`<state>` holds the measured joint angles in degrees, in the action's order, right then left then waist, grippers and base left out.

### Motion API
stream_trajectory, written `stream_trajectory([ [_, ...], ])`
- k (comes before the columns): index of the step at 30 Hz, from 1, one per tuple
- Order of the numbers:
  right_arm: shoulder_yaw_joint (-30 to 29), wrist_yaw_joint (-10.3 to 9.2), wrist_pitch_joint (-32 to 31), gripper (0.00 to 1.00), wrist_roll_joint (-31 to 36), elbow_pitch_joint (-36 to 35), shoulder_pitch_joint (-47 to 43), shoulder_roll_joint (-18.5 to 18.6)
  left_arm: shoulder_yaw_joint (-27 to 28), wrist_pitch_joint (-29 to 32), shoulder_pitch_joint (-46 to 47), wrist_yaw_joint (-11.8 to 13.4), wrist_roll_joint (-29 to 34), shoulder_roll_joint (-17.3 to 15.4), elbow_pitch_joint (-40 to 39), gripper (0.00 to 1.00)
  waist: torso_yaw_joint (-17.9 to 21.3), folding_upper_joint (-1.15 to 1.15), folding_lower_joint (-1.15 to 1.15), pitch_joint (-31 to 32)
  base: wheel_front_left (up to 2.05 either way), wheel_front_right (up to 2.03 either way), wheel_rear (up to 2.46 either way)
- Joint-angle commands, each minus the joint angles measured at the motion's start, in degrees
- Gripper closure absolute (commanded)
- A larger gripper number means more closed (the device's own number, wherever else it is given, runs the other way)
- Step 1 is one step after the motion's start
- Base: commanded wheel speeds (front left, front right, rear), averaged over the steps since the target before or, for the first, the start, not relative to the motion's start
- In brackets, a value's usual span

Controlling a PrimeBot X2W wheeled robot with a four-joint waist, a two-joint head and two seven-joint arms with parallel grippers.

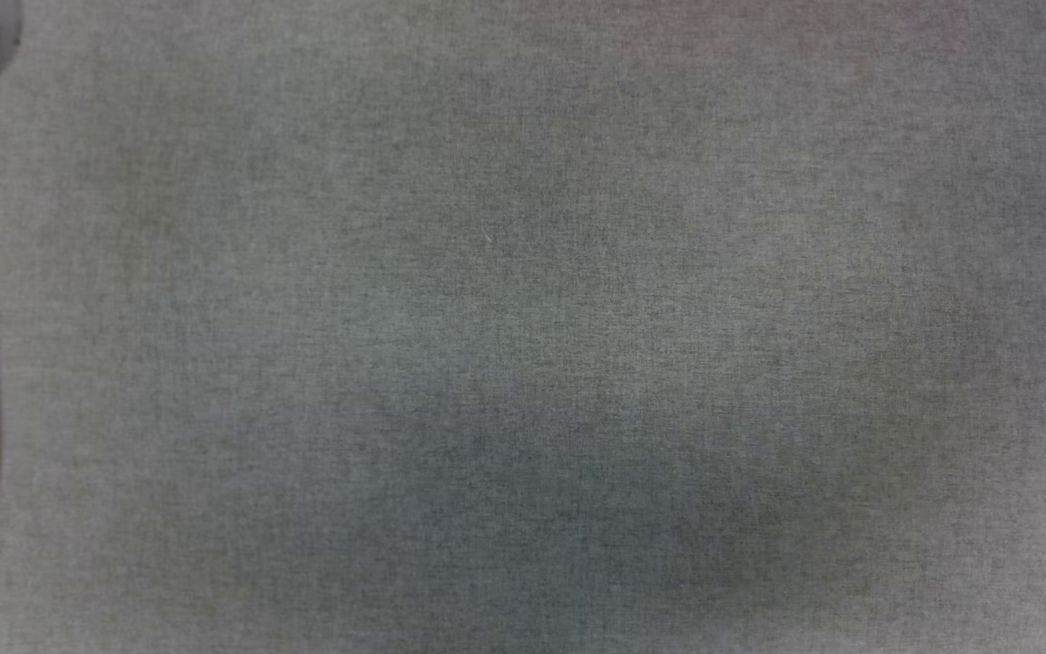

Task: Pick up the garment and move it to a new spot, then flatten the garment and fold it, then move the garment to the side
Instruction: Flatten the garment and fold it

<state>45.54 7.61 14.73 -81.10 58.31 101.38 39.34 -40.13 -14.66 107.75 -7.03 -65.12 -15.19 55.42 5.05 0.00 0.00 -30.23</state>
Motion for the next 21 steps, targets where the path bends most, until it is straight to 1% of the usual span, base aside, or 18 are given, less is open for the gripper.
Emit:
stream_trajectory([
  [1,0.1,-0.22,0.4,1.00,0.4,-0.4,-1.5,1.1,-0.1,-0.5,-0.8,-0.1,-0.1,-0.7,0.9,1.00,-0.1,0.00,0.00,0.2,0.00,0.00,0.00],
  [3,1.1,-0.21,0.0,1.00,0.5,-2.3,-4.5,1.5,-0.5,-0.5,-3.1,-0.3,-1.0,-0.1,1.0,1.00,-0.3,0.00,0.00,0.5,0.00,0.00,0.00],
  [5,2.2,-0.17,-0.7,1.00,0.4,-5.2,-7.3,2.7,-1.7,0.1,-5.8,-0.4,-1.9,-0.1,-1.5,1.00,-0.5,0.00,0.00,0.7,0.00,0.00,0.00],
  [9,4.1,-0.16,-2.9,1.00,-1.6,-13.3,-16.5,6.3,-4.9,0.4,-14.4,-0.5,-4.2,-3.2,-9.1,1.00,-0.7,0.00,0.00,1.5,0.00,0.00,0.00],
  [10,4.5,-0.16,-3.3,1.00,-2.2,-15.6,-19.1,7.7,-5.5,0.4,-17.1,-0.5,-5.0,-3.8,-11.2,1.00,-0.8,0.00,0.00,1.8,0.00,0.00,0.00],
  [14,5.5,-0.16,-4.0,1.00,-5.5,-26.0,-29.4,13.3,-7.7,0.1,-27.7,-0.5,-7.6,-8.2,-20.6,1.00,-1.1,0.00,0.00,3.2,0.00,0.00,0.00],
  [18,6.9,-0.16,-3.9,1.00,-8.8,-36.4,-40.1,19.7,-7.6,-0.3,-39.6,-0.5,-10.2,-12.3,-29.4,1.00,-1.4,0.00,0.00,4.9,0.00,0.00,0.00],
  [21,8.2,-0.16,-2.9,1.00,-11.1,-43.5,-47.8,24.7,-6.8,-0.5,-48.9,-0.5,-11.8,-14.4,-35.1,1.00,-2.0,0.00,0.00,6.0,0.00,0.00,0.00],
])
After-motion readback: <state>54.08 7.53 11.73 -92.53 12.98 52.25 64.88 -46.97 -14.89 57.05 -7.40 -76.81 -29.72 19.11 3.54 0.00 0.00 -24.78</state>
